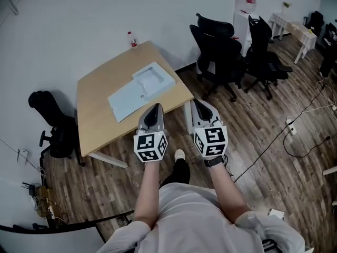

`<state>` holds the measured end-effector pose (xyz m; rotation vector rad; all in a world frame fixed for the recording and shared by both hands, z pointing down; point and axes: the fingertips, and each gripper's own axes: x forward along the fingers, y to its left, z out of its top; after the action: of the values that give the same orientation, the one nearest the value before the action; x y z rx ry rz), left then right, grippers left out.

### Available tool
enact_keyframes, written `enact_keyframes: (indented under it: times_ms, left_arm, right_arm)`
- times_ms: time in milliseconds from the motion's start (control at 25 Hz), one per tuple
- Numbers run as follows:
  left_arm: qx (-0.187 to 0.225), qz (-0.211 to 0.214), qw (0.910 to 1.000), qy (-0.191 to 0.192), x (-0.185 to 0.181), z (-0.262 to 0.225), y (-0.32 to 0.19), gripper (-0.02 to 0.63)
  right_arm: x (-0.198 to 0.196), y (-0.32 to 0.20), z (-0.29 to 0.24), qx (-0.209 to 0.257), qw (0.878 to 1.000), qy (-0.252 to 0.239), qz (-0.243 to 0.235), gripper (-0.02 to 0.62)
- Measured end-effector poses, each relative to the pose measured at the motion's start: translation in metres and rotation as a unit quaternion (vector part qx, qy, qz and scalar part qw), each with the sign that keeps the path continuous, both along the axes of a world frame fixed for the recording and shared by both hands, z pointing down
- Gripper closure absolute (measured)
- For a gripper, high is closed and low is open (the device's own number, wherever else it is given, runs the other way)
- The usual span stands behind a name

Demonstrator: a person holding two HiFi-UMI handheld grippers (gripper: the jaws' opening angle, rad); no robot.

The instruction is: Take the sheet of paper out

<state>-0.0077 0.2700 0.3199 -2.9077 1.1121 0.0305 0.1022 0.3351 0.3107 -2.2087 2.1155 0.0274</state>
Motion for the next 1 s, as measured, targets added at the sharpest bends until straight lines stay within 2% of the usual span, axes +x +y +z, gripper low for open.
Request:
enact_keyframes:
  times_ms: [200,440,600,760,920,1000]
  left_arm:
    - [-0.009,0.010,0.9999,0.003,0.022,0.010,-0.031,0.597]
    - [-0.029,0.009,0.9995,0.006,0.049,0.032,-0.094,0.597]
    - [-0.044,0.007,0.9990,0.009,0.065,0.042,-0.150,0.597]
    - [-0.056,-0.015,0.9982,0.015,0.066,0.046,-0.220,0.597]
    - [-0.060,-0.039,0.9974,0.011,0.054,0.048,-0.293,0.595]
    - [-0.054,-0.037,0.9977,0.017,0.046,0.045,-0.327,0.595]
  right_arm:
    - [0.010,-0.029,0.012,-0.014,1.000,0.001,-0.004,0.581]
    - [0.032,-0.092,0.036,-0.047,0.999,0.001,-0.005,0.581]
    - [0.038,-0.154,0.045,-0.067,0.998,0.003,-0.021,0.581]
    - [0.039,-0.224,0.050,-0.081,0.996,0.006,-0.045,0.581]
    - [0.033,-0.303,0.053,-0.087,0.994,-0.002,-0.071,0.581]
    - [0.021,-0.341,0.051,-0.085,0.992,0.000,-0.089,0.581]
